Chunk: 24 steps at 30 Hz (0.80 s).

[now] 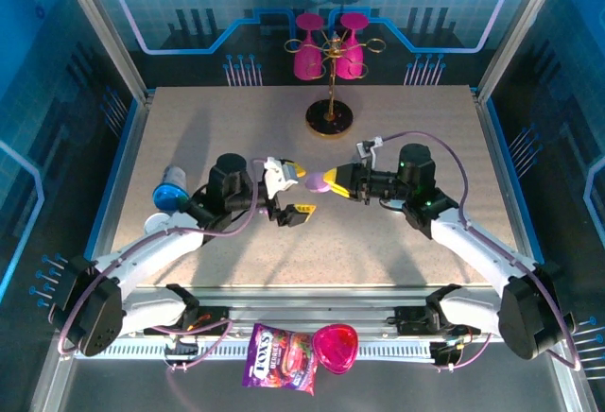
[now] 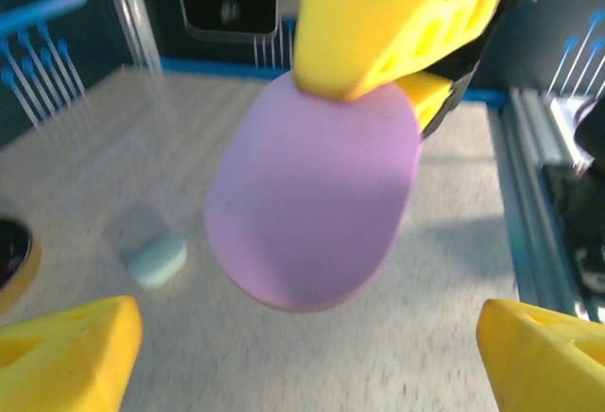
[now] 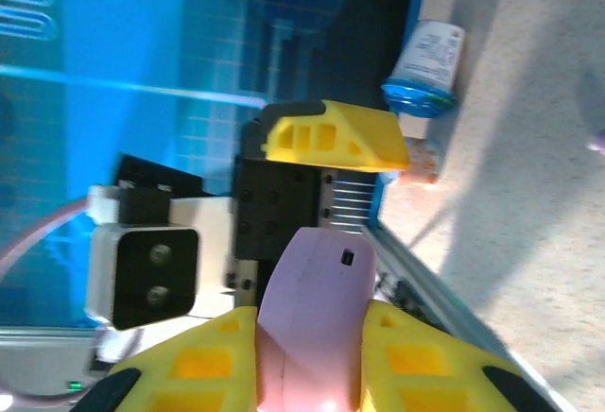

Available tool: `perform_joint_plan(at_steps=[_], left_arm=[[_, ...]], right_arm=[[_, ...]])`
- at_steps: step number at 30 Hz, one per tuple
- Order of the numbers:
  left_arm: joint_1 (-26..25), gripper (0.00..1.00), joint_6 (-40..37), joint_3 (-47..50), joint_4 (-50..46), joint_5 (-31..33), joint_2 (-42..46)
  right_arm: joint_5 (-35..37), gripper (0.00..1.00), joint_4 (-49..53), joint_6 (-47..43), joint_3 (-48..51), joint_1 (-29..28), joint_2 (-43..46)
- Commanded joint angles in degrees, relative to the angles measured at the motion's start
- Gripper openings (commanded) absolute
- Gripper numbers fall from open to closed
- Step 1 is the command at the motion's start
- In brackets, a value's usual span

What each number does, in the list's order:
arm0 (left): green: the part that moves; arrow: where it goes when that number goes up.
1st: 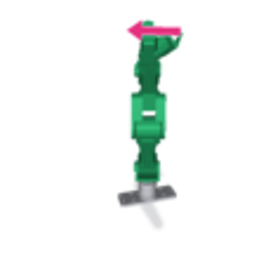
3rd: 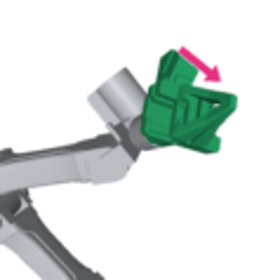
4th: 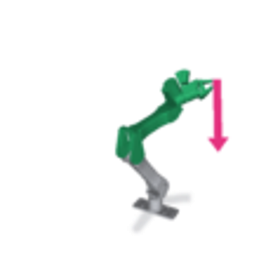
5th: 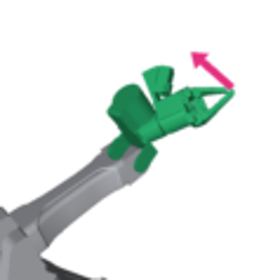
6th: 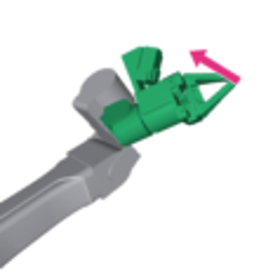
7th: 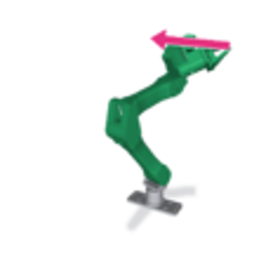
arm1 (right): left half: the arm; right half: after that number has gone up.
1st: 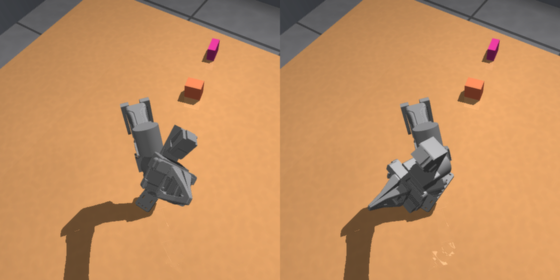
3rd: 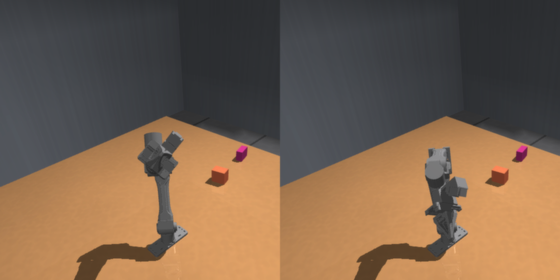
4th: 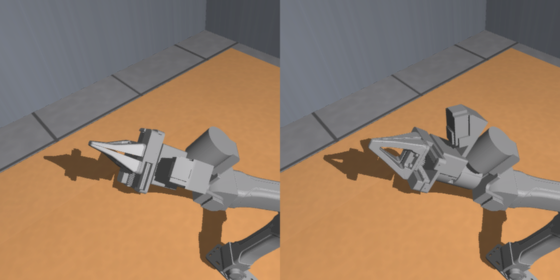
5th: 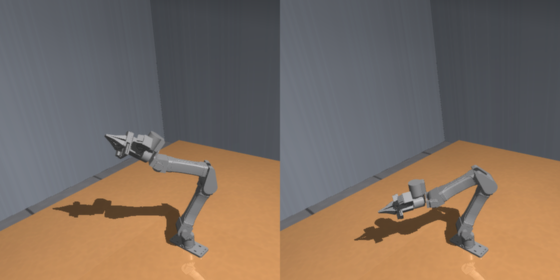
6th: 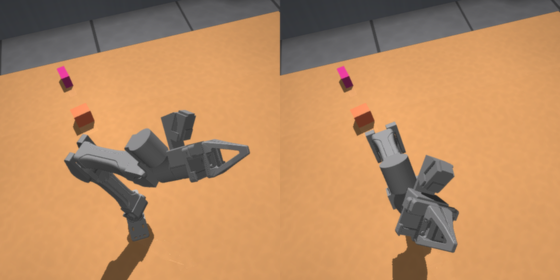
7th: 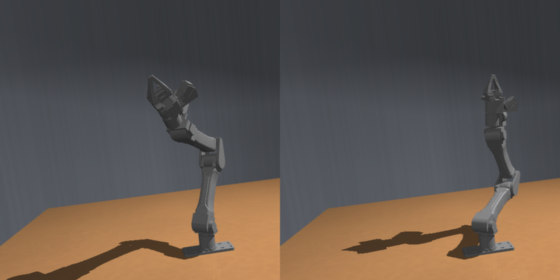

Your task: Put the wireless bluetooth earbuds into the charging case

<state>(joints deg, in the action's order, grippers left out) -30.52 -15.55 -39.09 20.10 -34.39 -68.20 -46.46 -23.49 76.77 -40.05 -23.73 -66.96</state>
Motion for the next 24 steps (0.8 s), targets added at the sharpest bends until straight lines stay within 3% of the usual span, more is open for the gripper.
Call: perform_joint_plan(at_steps=[1, 5, 8, 18, 24], left_arm=[[0.5, 0.94, 12.2, 3.6, 27.5, -5.7, -1.5], [0.5, 0.92, 20.8, 5.1, 43.4, -7.0, -6.0], [0.6, 0.85, 24.5, 4.6, 50.2, -8.3, -8.8], [0.6, 0.62, 24.8, 3.8, 52.6, -8.8, -9.8], [0.6, 0.56, 25.6, 3.0, 52.7, -9.7, -10.4]], right_arm=[[-3.4, 0.2, -20.3, 13.0, 2.5, 0.9, 0.0], [-2.7, 0.19, -38.1, 24.8, 4.0, 0.7, -3.2], [-1.9, 0.19, -43.2, 28.2, 4.4, 0.4, -4.7], [-0.2, 0.18, -45.6, 30.1, 5.1, -0.4, -6.0], [-0.2, 0.17, -45.4, 30.1, 5.3, -1.0, -6.8]])
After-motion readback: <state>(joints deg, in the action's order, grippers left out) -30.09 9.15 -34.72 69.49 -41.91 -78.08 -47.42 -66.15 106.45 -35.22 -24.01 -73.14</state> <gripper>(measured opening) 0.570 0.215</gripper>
